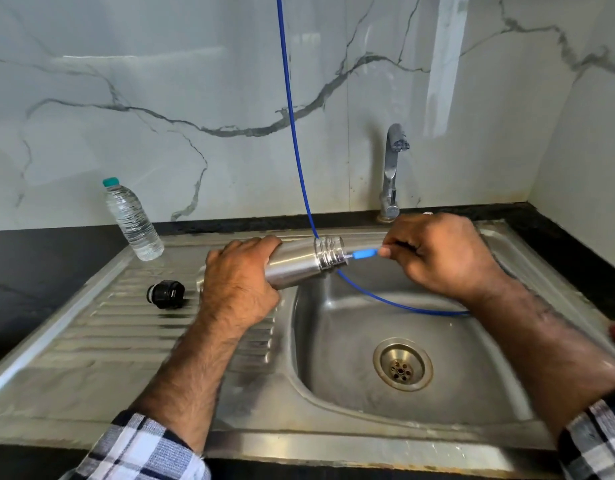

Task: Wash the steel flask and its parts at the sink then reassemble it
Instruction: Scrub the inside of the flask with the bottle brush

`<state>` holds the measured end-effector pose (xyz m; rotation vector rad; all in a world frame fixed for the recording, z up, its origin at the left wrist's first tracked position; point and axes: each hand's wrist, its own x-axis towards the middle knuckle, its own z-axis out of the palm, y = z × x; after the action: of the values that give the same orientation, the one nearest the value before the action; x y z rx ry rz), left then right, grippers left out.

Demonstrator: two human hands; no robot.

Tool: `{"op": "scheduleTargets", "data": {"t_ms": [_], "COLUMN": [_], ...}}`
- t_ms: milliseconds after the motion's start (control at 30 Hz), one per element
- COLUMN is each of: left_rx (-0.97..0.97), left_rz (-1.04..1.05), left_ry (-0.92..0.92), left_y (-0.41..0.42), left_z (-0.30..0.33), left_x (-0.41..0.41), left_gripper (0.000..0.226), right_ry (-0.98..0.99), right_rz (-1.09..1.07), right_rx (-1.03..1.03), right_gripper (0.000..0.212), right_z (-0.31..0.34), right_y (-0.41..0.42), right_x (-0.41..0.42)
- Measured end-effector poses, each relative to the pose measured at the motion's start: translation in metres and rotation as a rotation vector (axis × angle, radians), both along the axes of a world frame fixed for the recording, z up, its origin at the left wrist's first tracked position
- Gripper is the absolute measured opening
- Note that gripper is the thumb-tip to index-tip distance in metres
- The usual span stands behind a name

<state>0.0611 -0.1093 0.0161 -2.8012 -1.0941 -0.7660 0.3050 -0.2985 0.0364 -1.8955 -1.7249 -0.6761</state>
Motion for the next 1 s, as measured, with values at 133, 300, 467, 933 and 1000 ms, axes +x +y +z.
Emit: {"op": "scheduleTargets", "data": {"t_ms": [133,300,467,933,1000], "left_rx": [0.022,0.094,0.197,0.072,0.041], "left_rz": [0.035,-0.013,-0.09,-0.028,-0.021], "left_ry": [-0.009,0.053,0.117,0.073,0.057], "left_y": [0.012,0.009,-0.011,-0.003,0.0], "left_z": [0.002,0.002,-0.001,0.003,0.004], "left_x": [-0.012,-0.011,0.007,0.005,-0.001], "left_gripper": [0.09,0.089,0.075,0.083,0.081], "right_ry": [-0.04,0.459,0.818,-0.049,-0.101], "right_rz": [-0.128,-0.113,-0.095,-0.021,-0.023], "right_rx": [-0.016,-0.371,-0.654,-0.105,-0.021], "right_gripper": [0.033,0.036,0.043,0.027,0.017], "right_z": [0.004,0.008,0.005,0.004,0.004], "right_y": [-0.007,-0.005,0.007,-0.006,-0.01], "right_x": [0.012,0.021,0.006,0.003,0.014]}}
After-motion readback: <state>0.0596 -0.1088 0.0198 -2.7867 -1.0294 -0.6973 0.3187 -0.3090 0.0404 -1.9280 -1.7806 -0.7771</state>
